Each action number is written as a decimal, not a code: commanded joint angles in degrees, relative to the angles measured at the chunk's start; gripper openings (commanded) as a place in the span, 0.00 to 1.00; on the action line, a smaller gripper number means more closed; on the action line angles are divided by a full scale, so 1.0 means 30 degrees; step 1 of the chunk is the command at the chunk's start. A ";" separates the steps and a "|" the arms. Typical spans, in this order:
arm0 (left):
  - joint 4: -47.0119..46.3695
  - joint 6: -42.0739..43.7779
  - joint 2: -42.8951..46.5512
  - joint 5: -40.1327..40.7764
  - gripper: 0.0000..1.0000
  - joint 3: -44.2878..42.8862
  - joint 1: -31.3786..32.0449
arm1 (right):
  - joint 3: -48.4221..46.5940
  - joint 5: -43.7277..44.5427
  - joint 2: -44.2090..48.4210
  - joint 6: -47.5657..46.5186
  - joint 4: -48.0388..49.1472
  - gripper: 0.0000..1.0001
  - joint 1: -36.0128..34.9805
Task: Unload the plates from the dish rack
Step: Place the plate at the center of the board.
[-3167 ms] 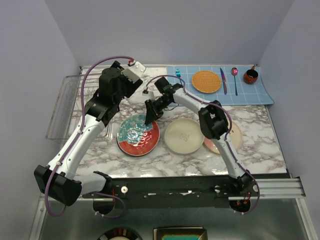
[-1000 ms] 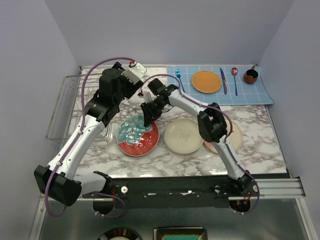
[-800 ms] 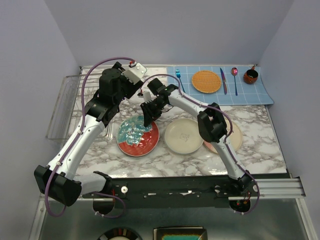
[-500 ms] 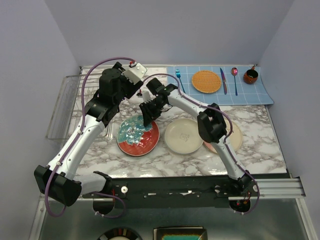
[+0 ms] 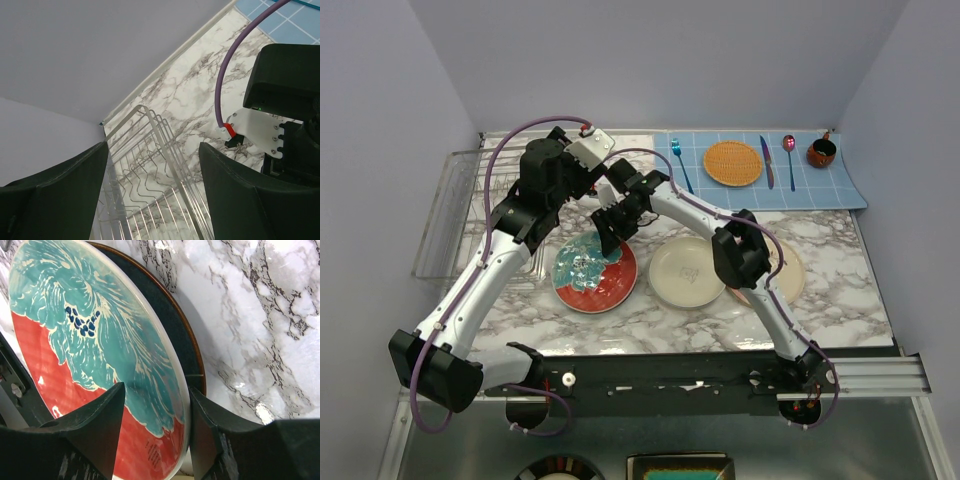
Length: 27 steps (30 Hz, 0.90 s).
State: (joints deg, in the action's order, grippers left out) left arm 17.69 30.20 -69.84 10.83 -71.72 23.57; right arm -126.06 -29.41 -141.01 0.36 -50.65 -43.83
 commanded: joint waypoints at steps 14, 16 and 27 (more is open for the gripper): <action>-0.0097 -0.0046 0.0518 -0.0505 0.81 -0.0056 -0.0094 | 0.1765 0.4439 0.0537 -0.0852 -0.0254 0.59 -0.0095; -0.0126 -0.0075 0.0547 -0.0534 0.81 -0.0057 -0.0094 | 0.1999 0.4500 0.0888 -0.0824 -0.0079 0.59 -0.0125; -0.0097 -0.0075 0.0576 -0.0534 0.80 -0.0086 -0.0094 | 0.1739 0.5056 0.1213 -0.1028 -0.0341 0.59 -0.0213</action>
State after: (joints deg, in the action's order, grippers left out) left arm 17.69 30.20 -69.63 10.70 -71.64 23.57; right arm -121.19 -23.24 -137.21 0.30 -49.41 -45.10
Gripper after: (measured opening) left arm 0.807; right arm 0.588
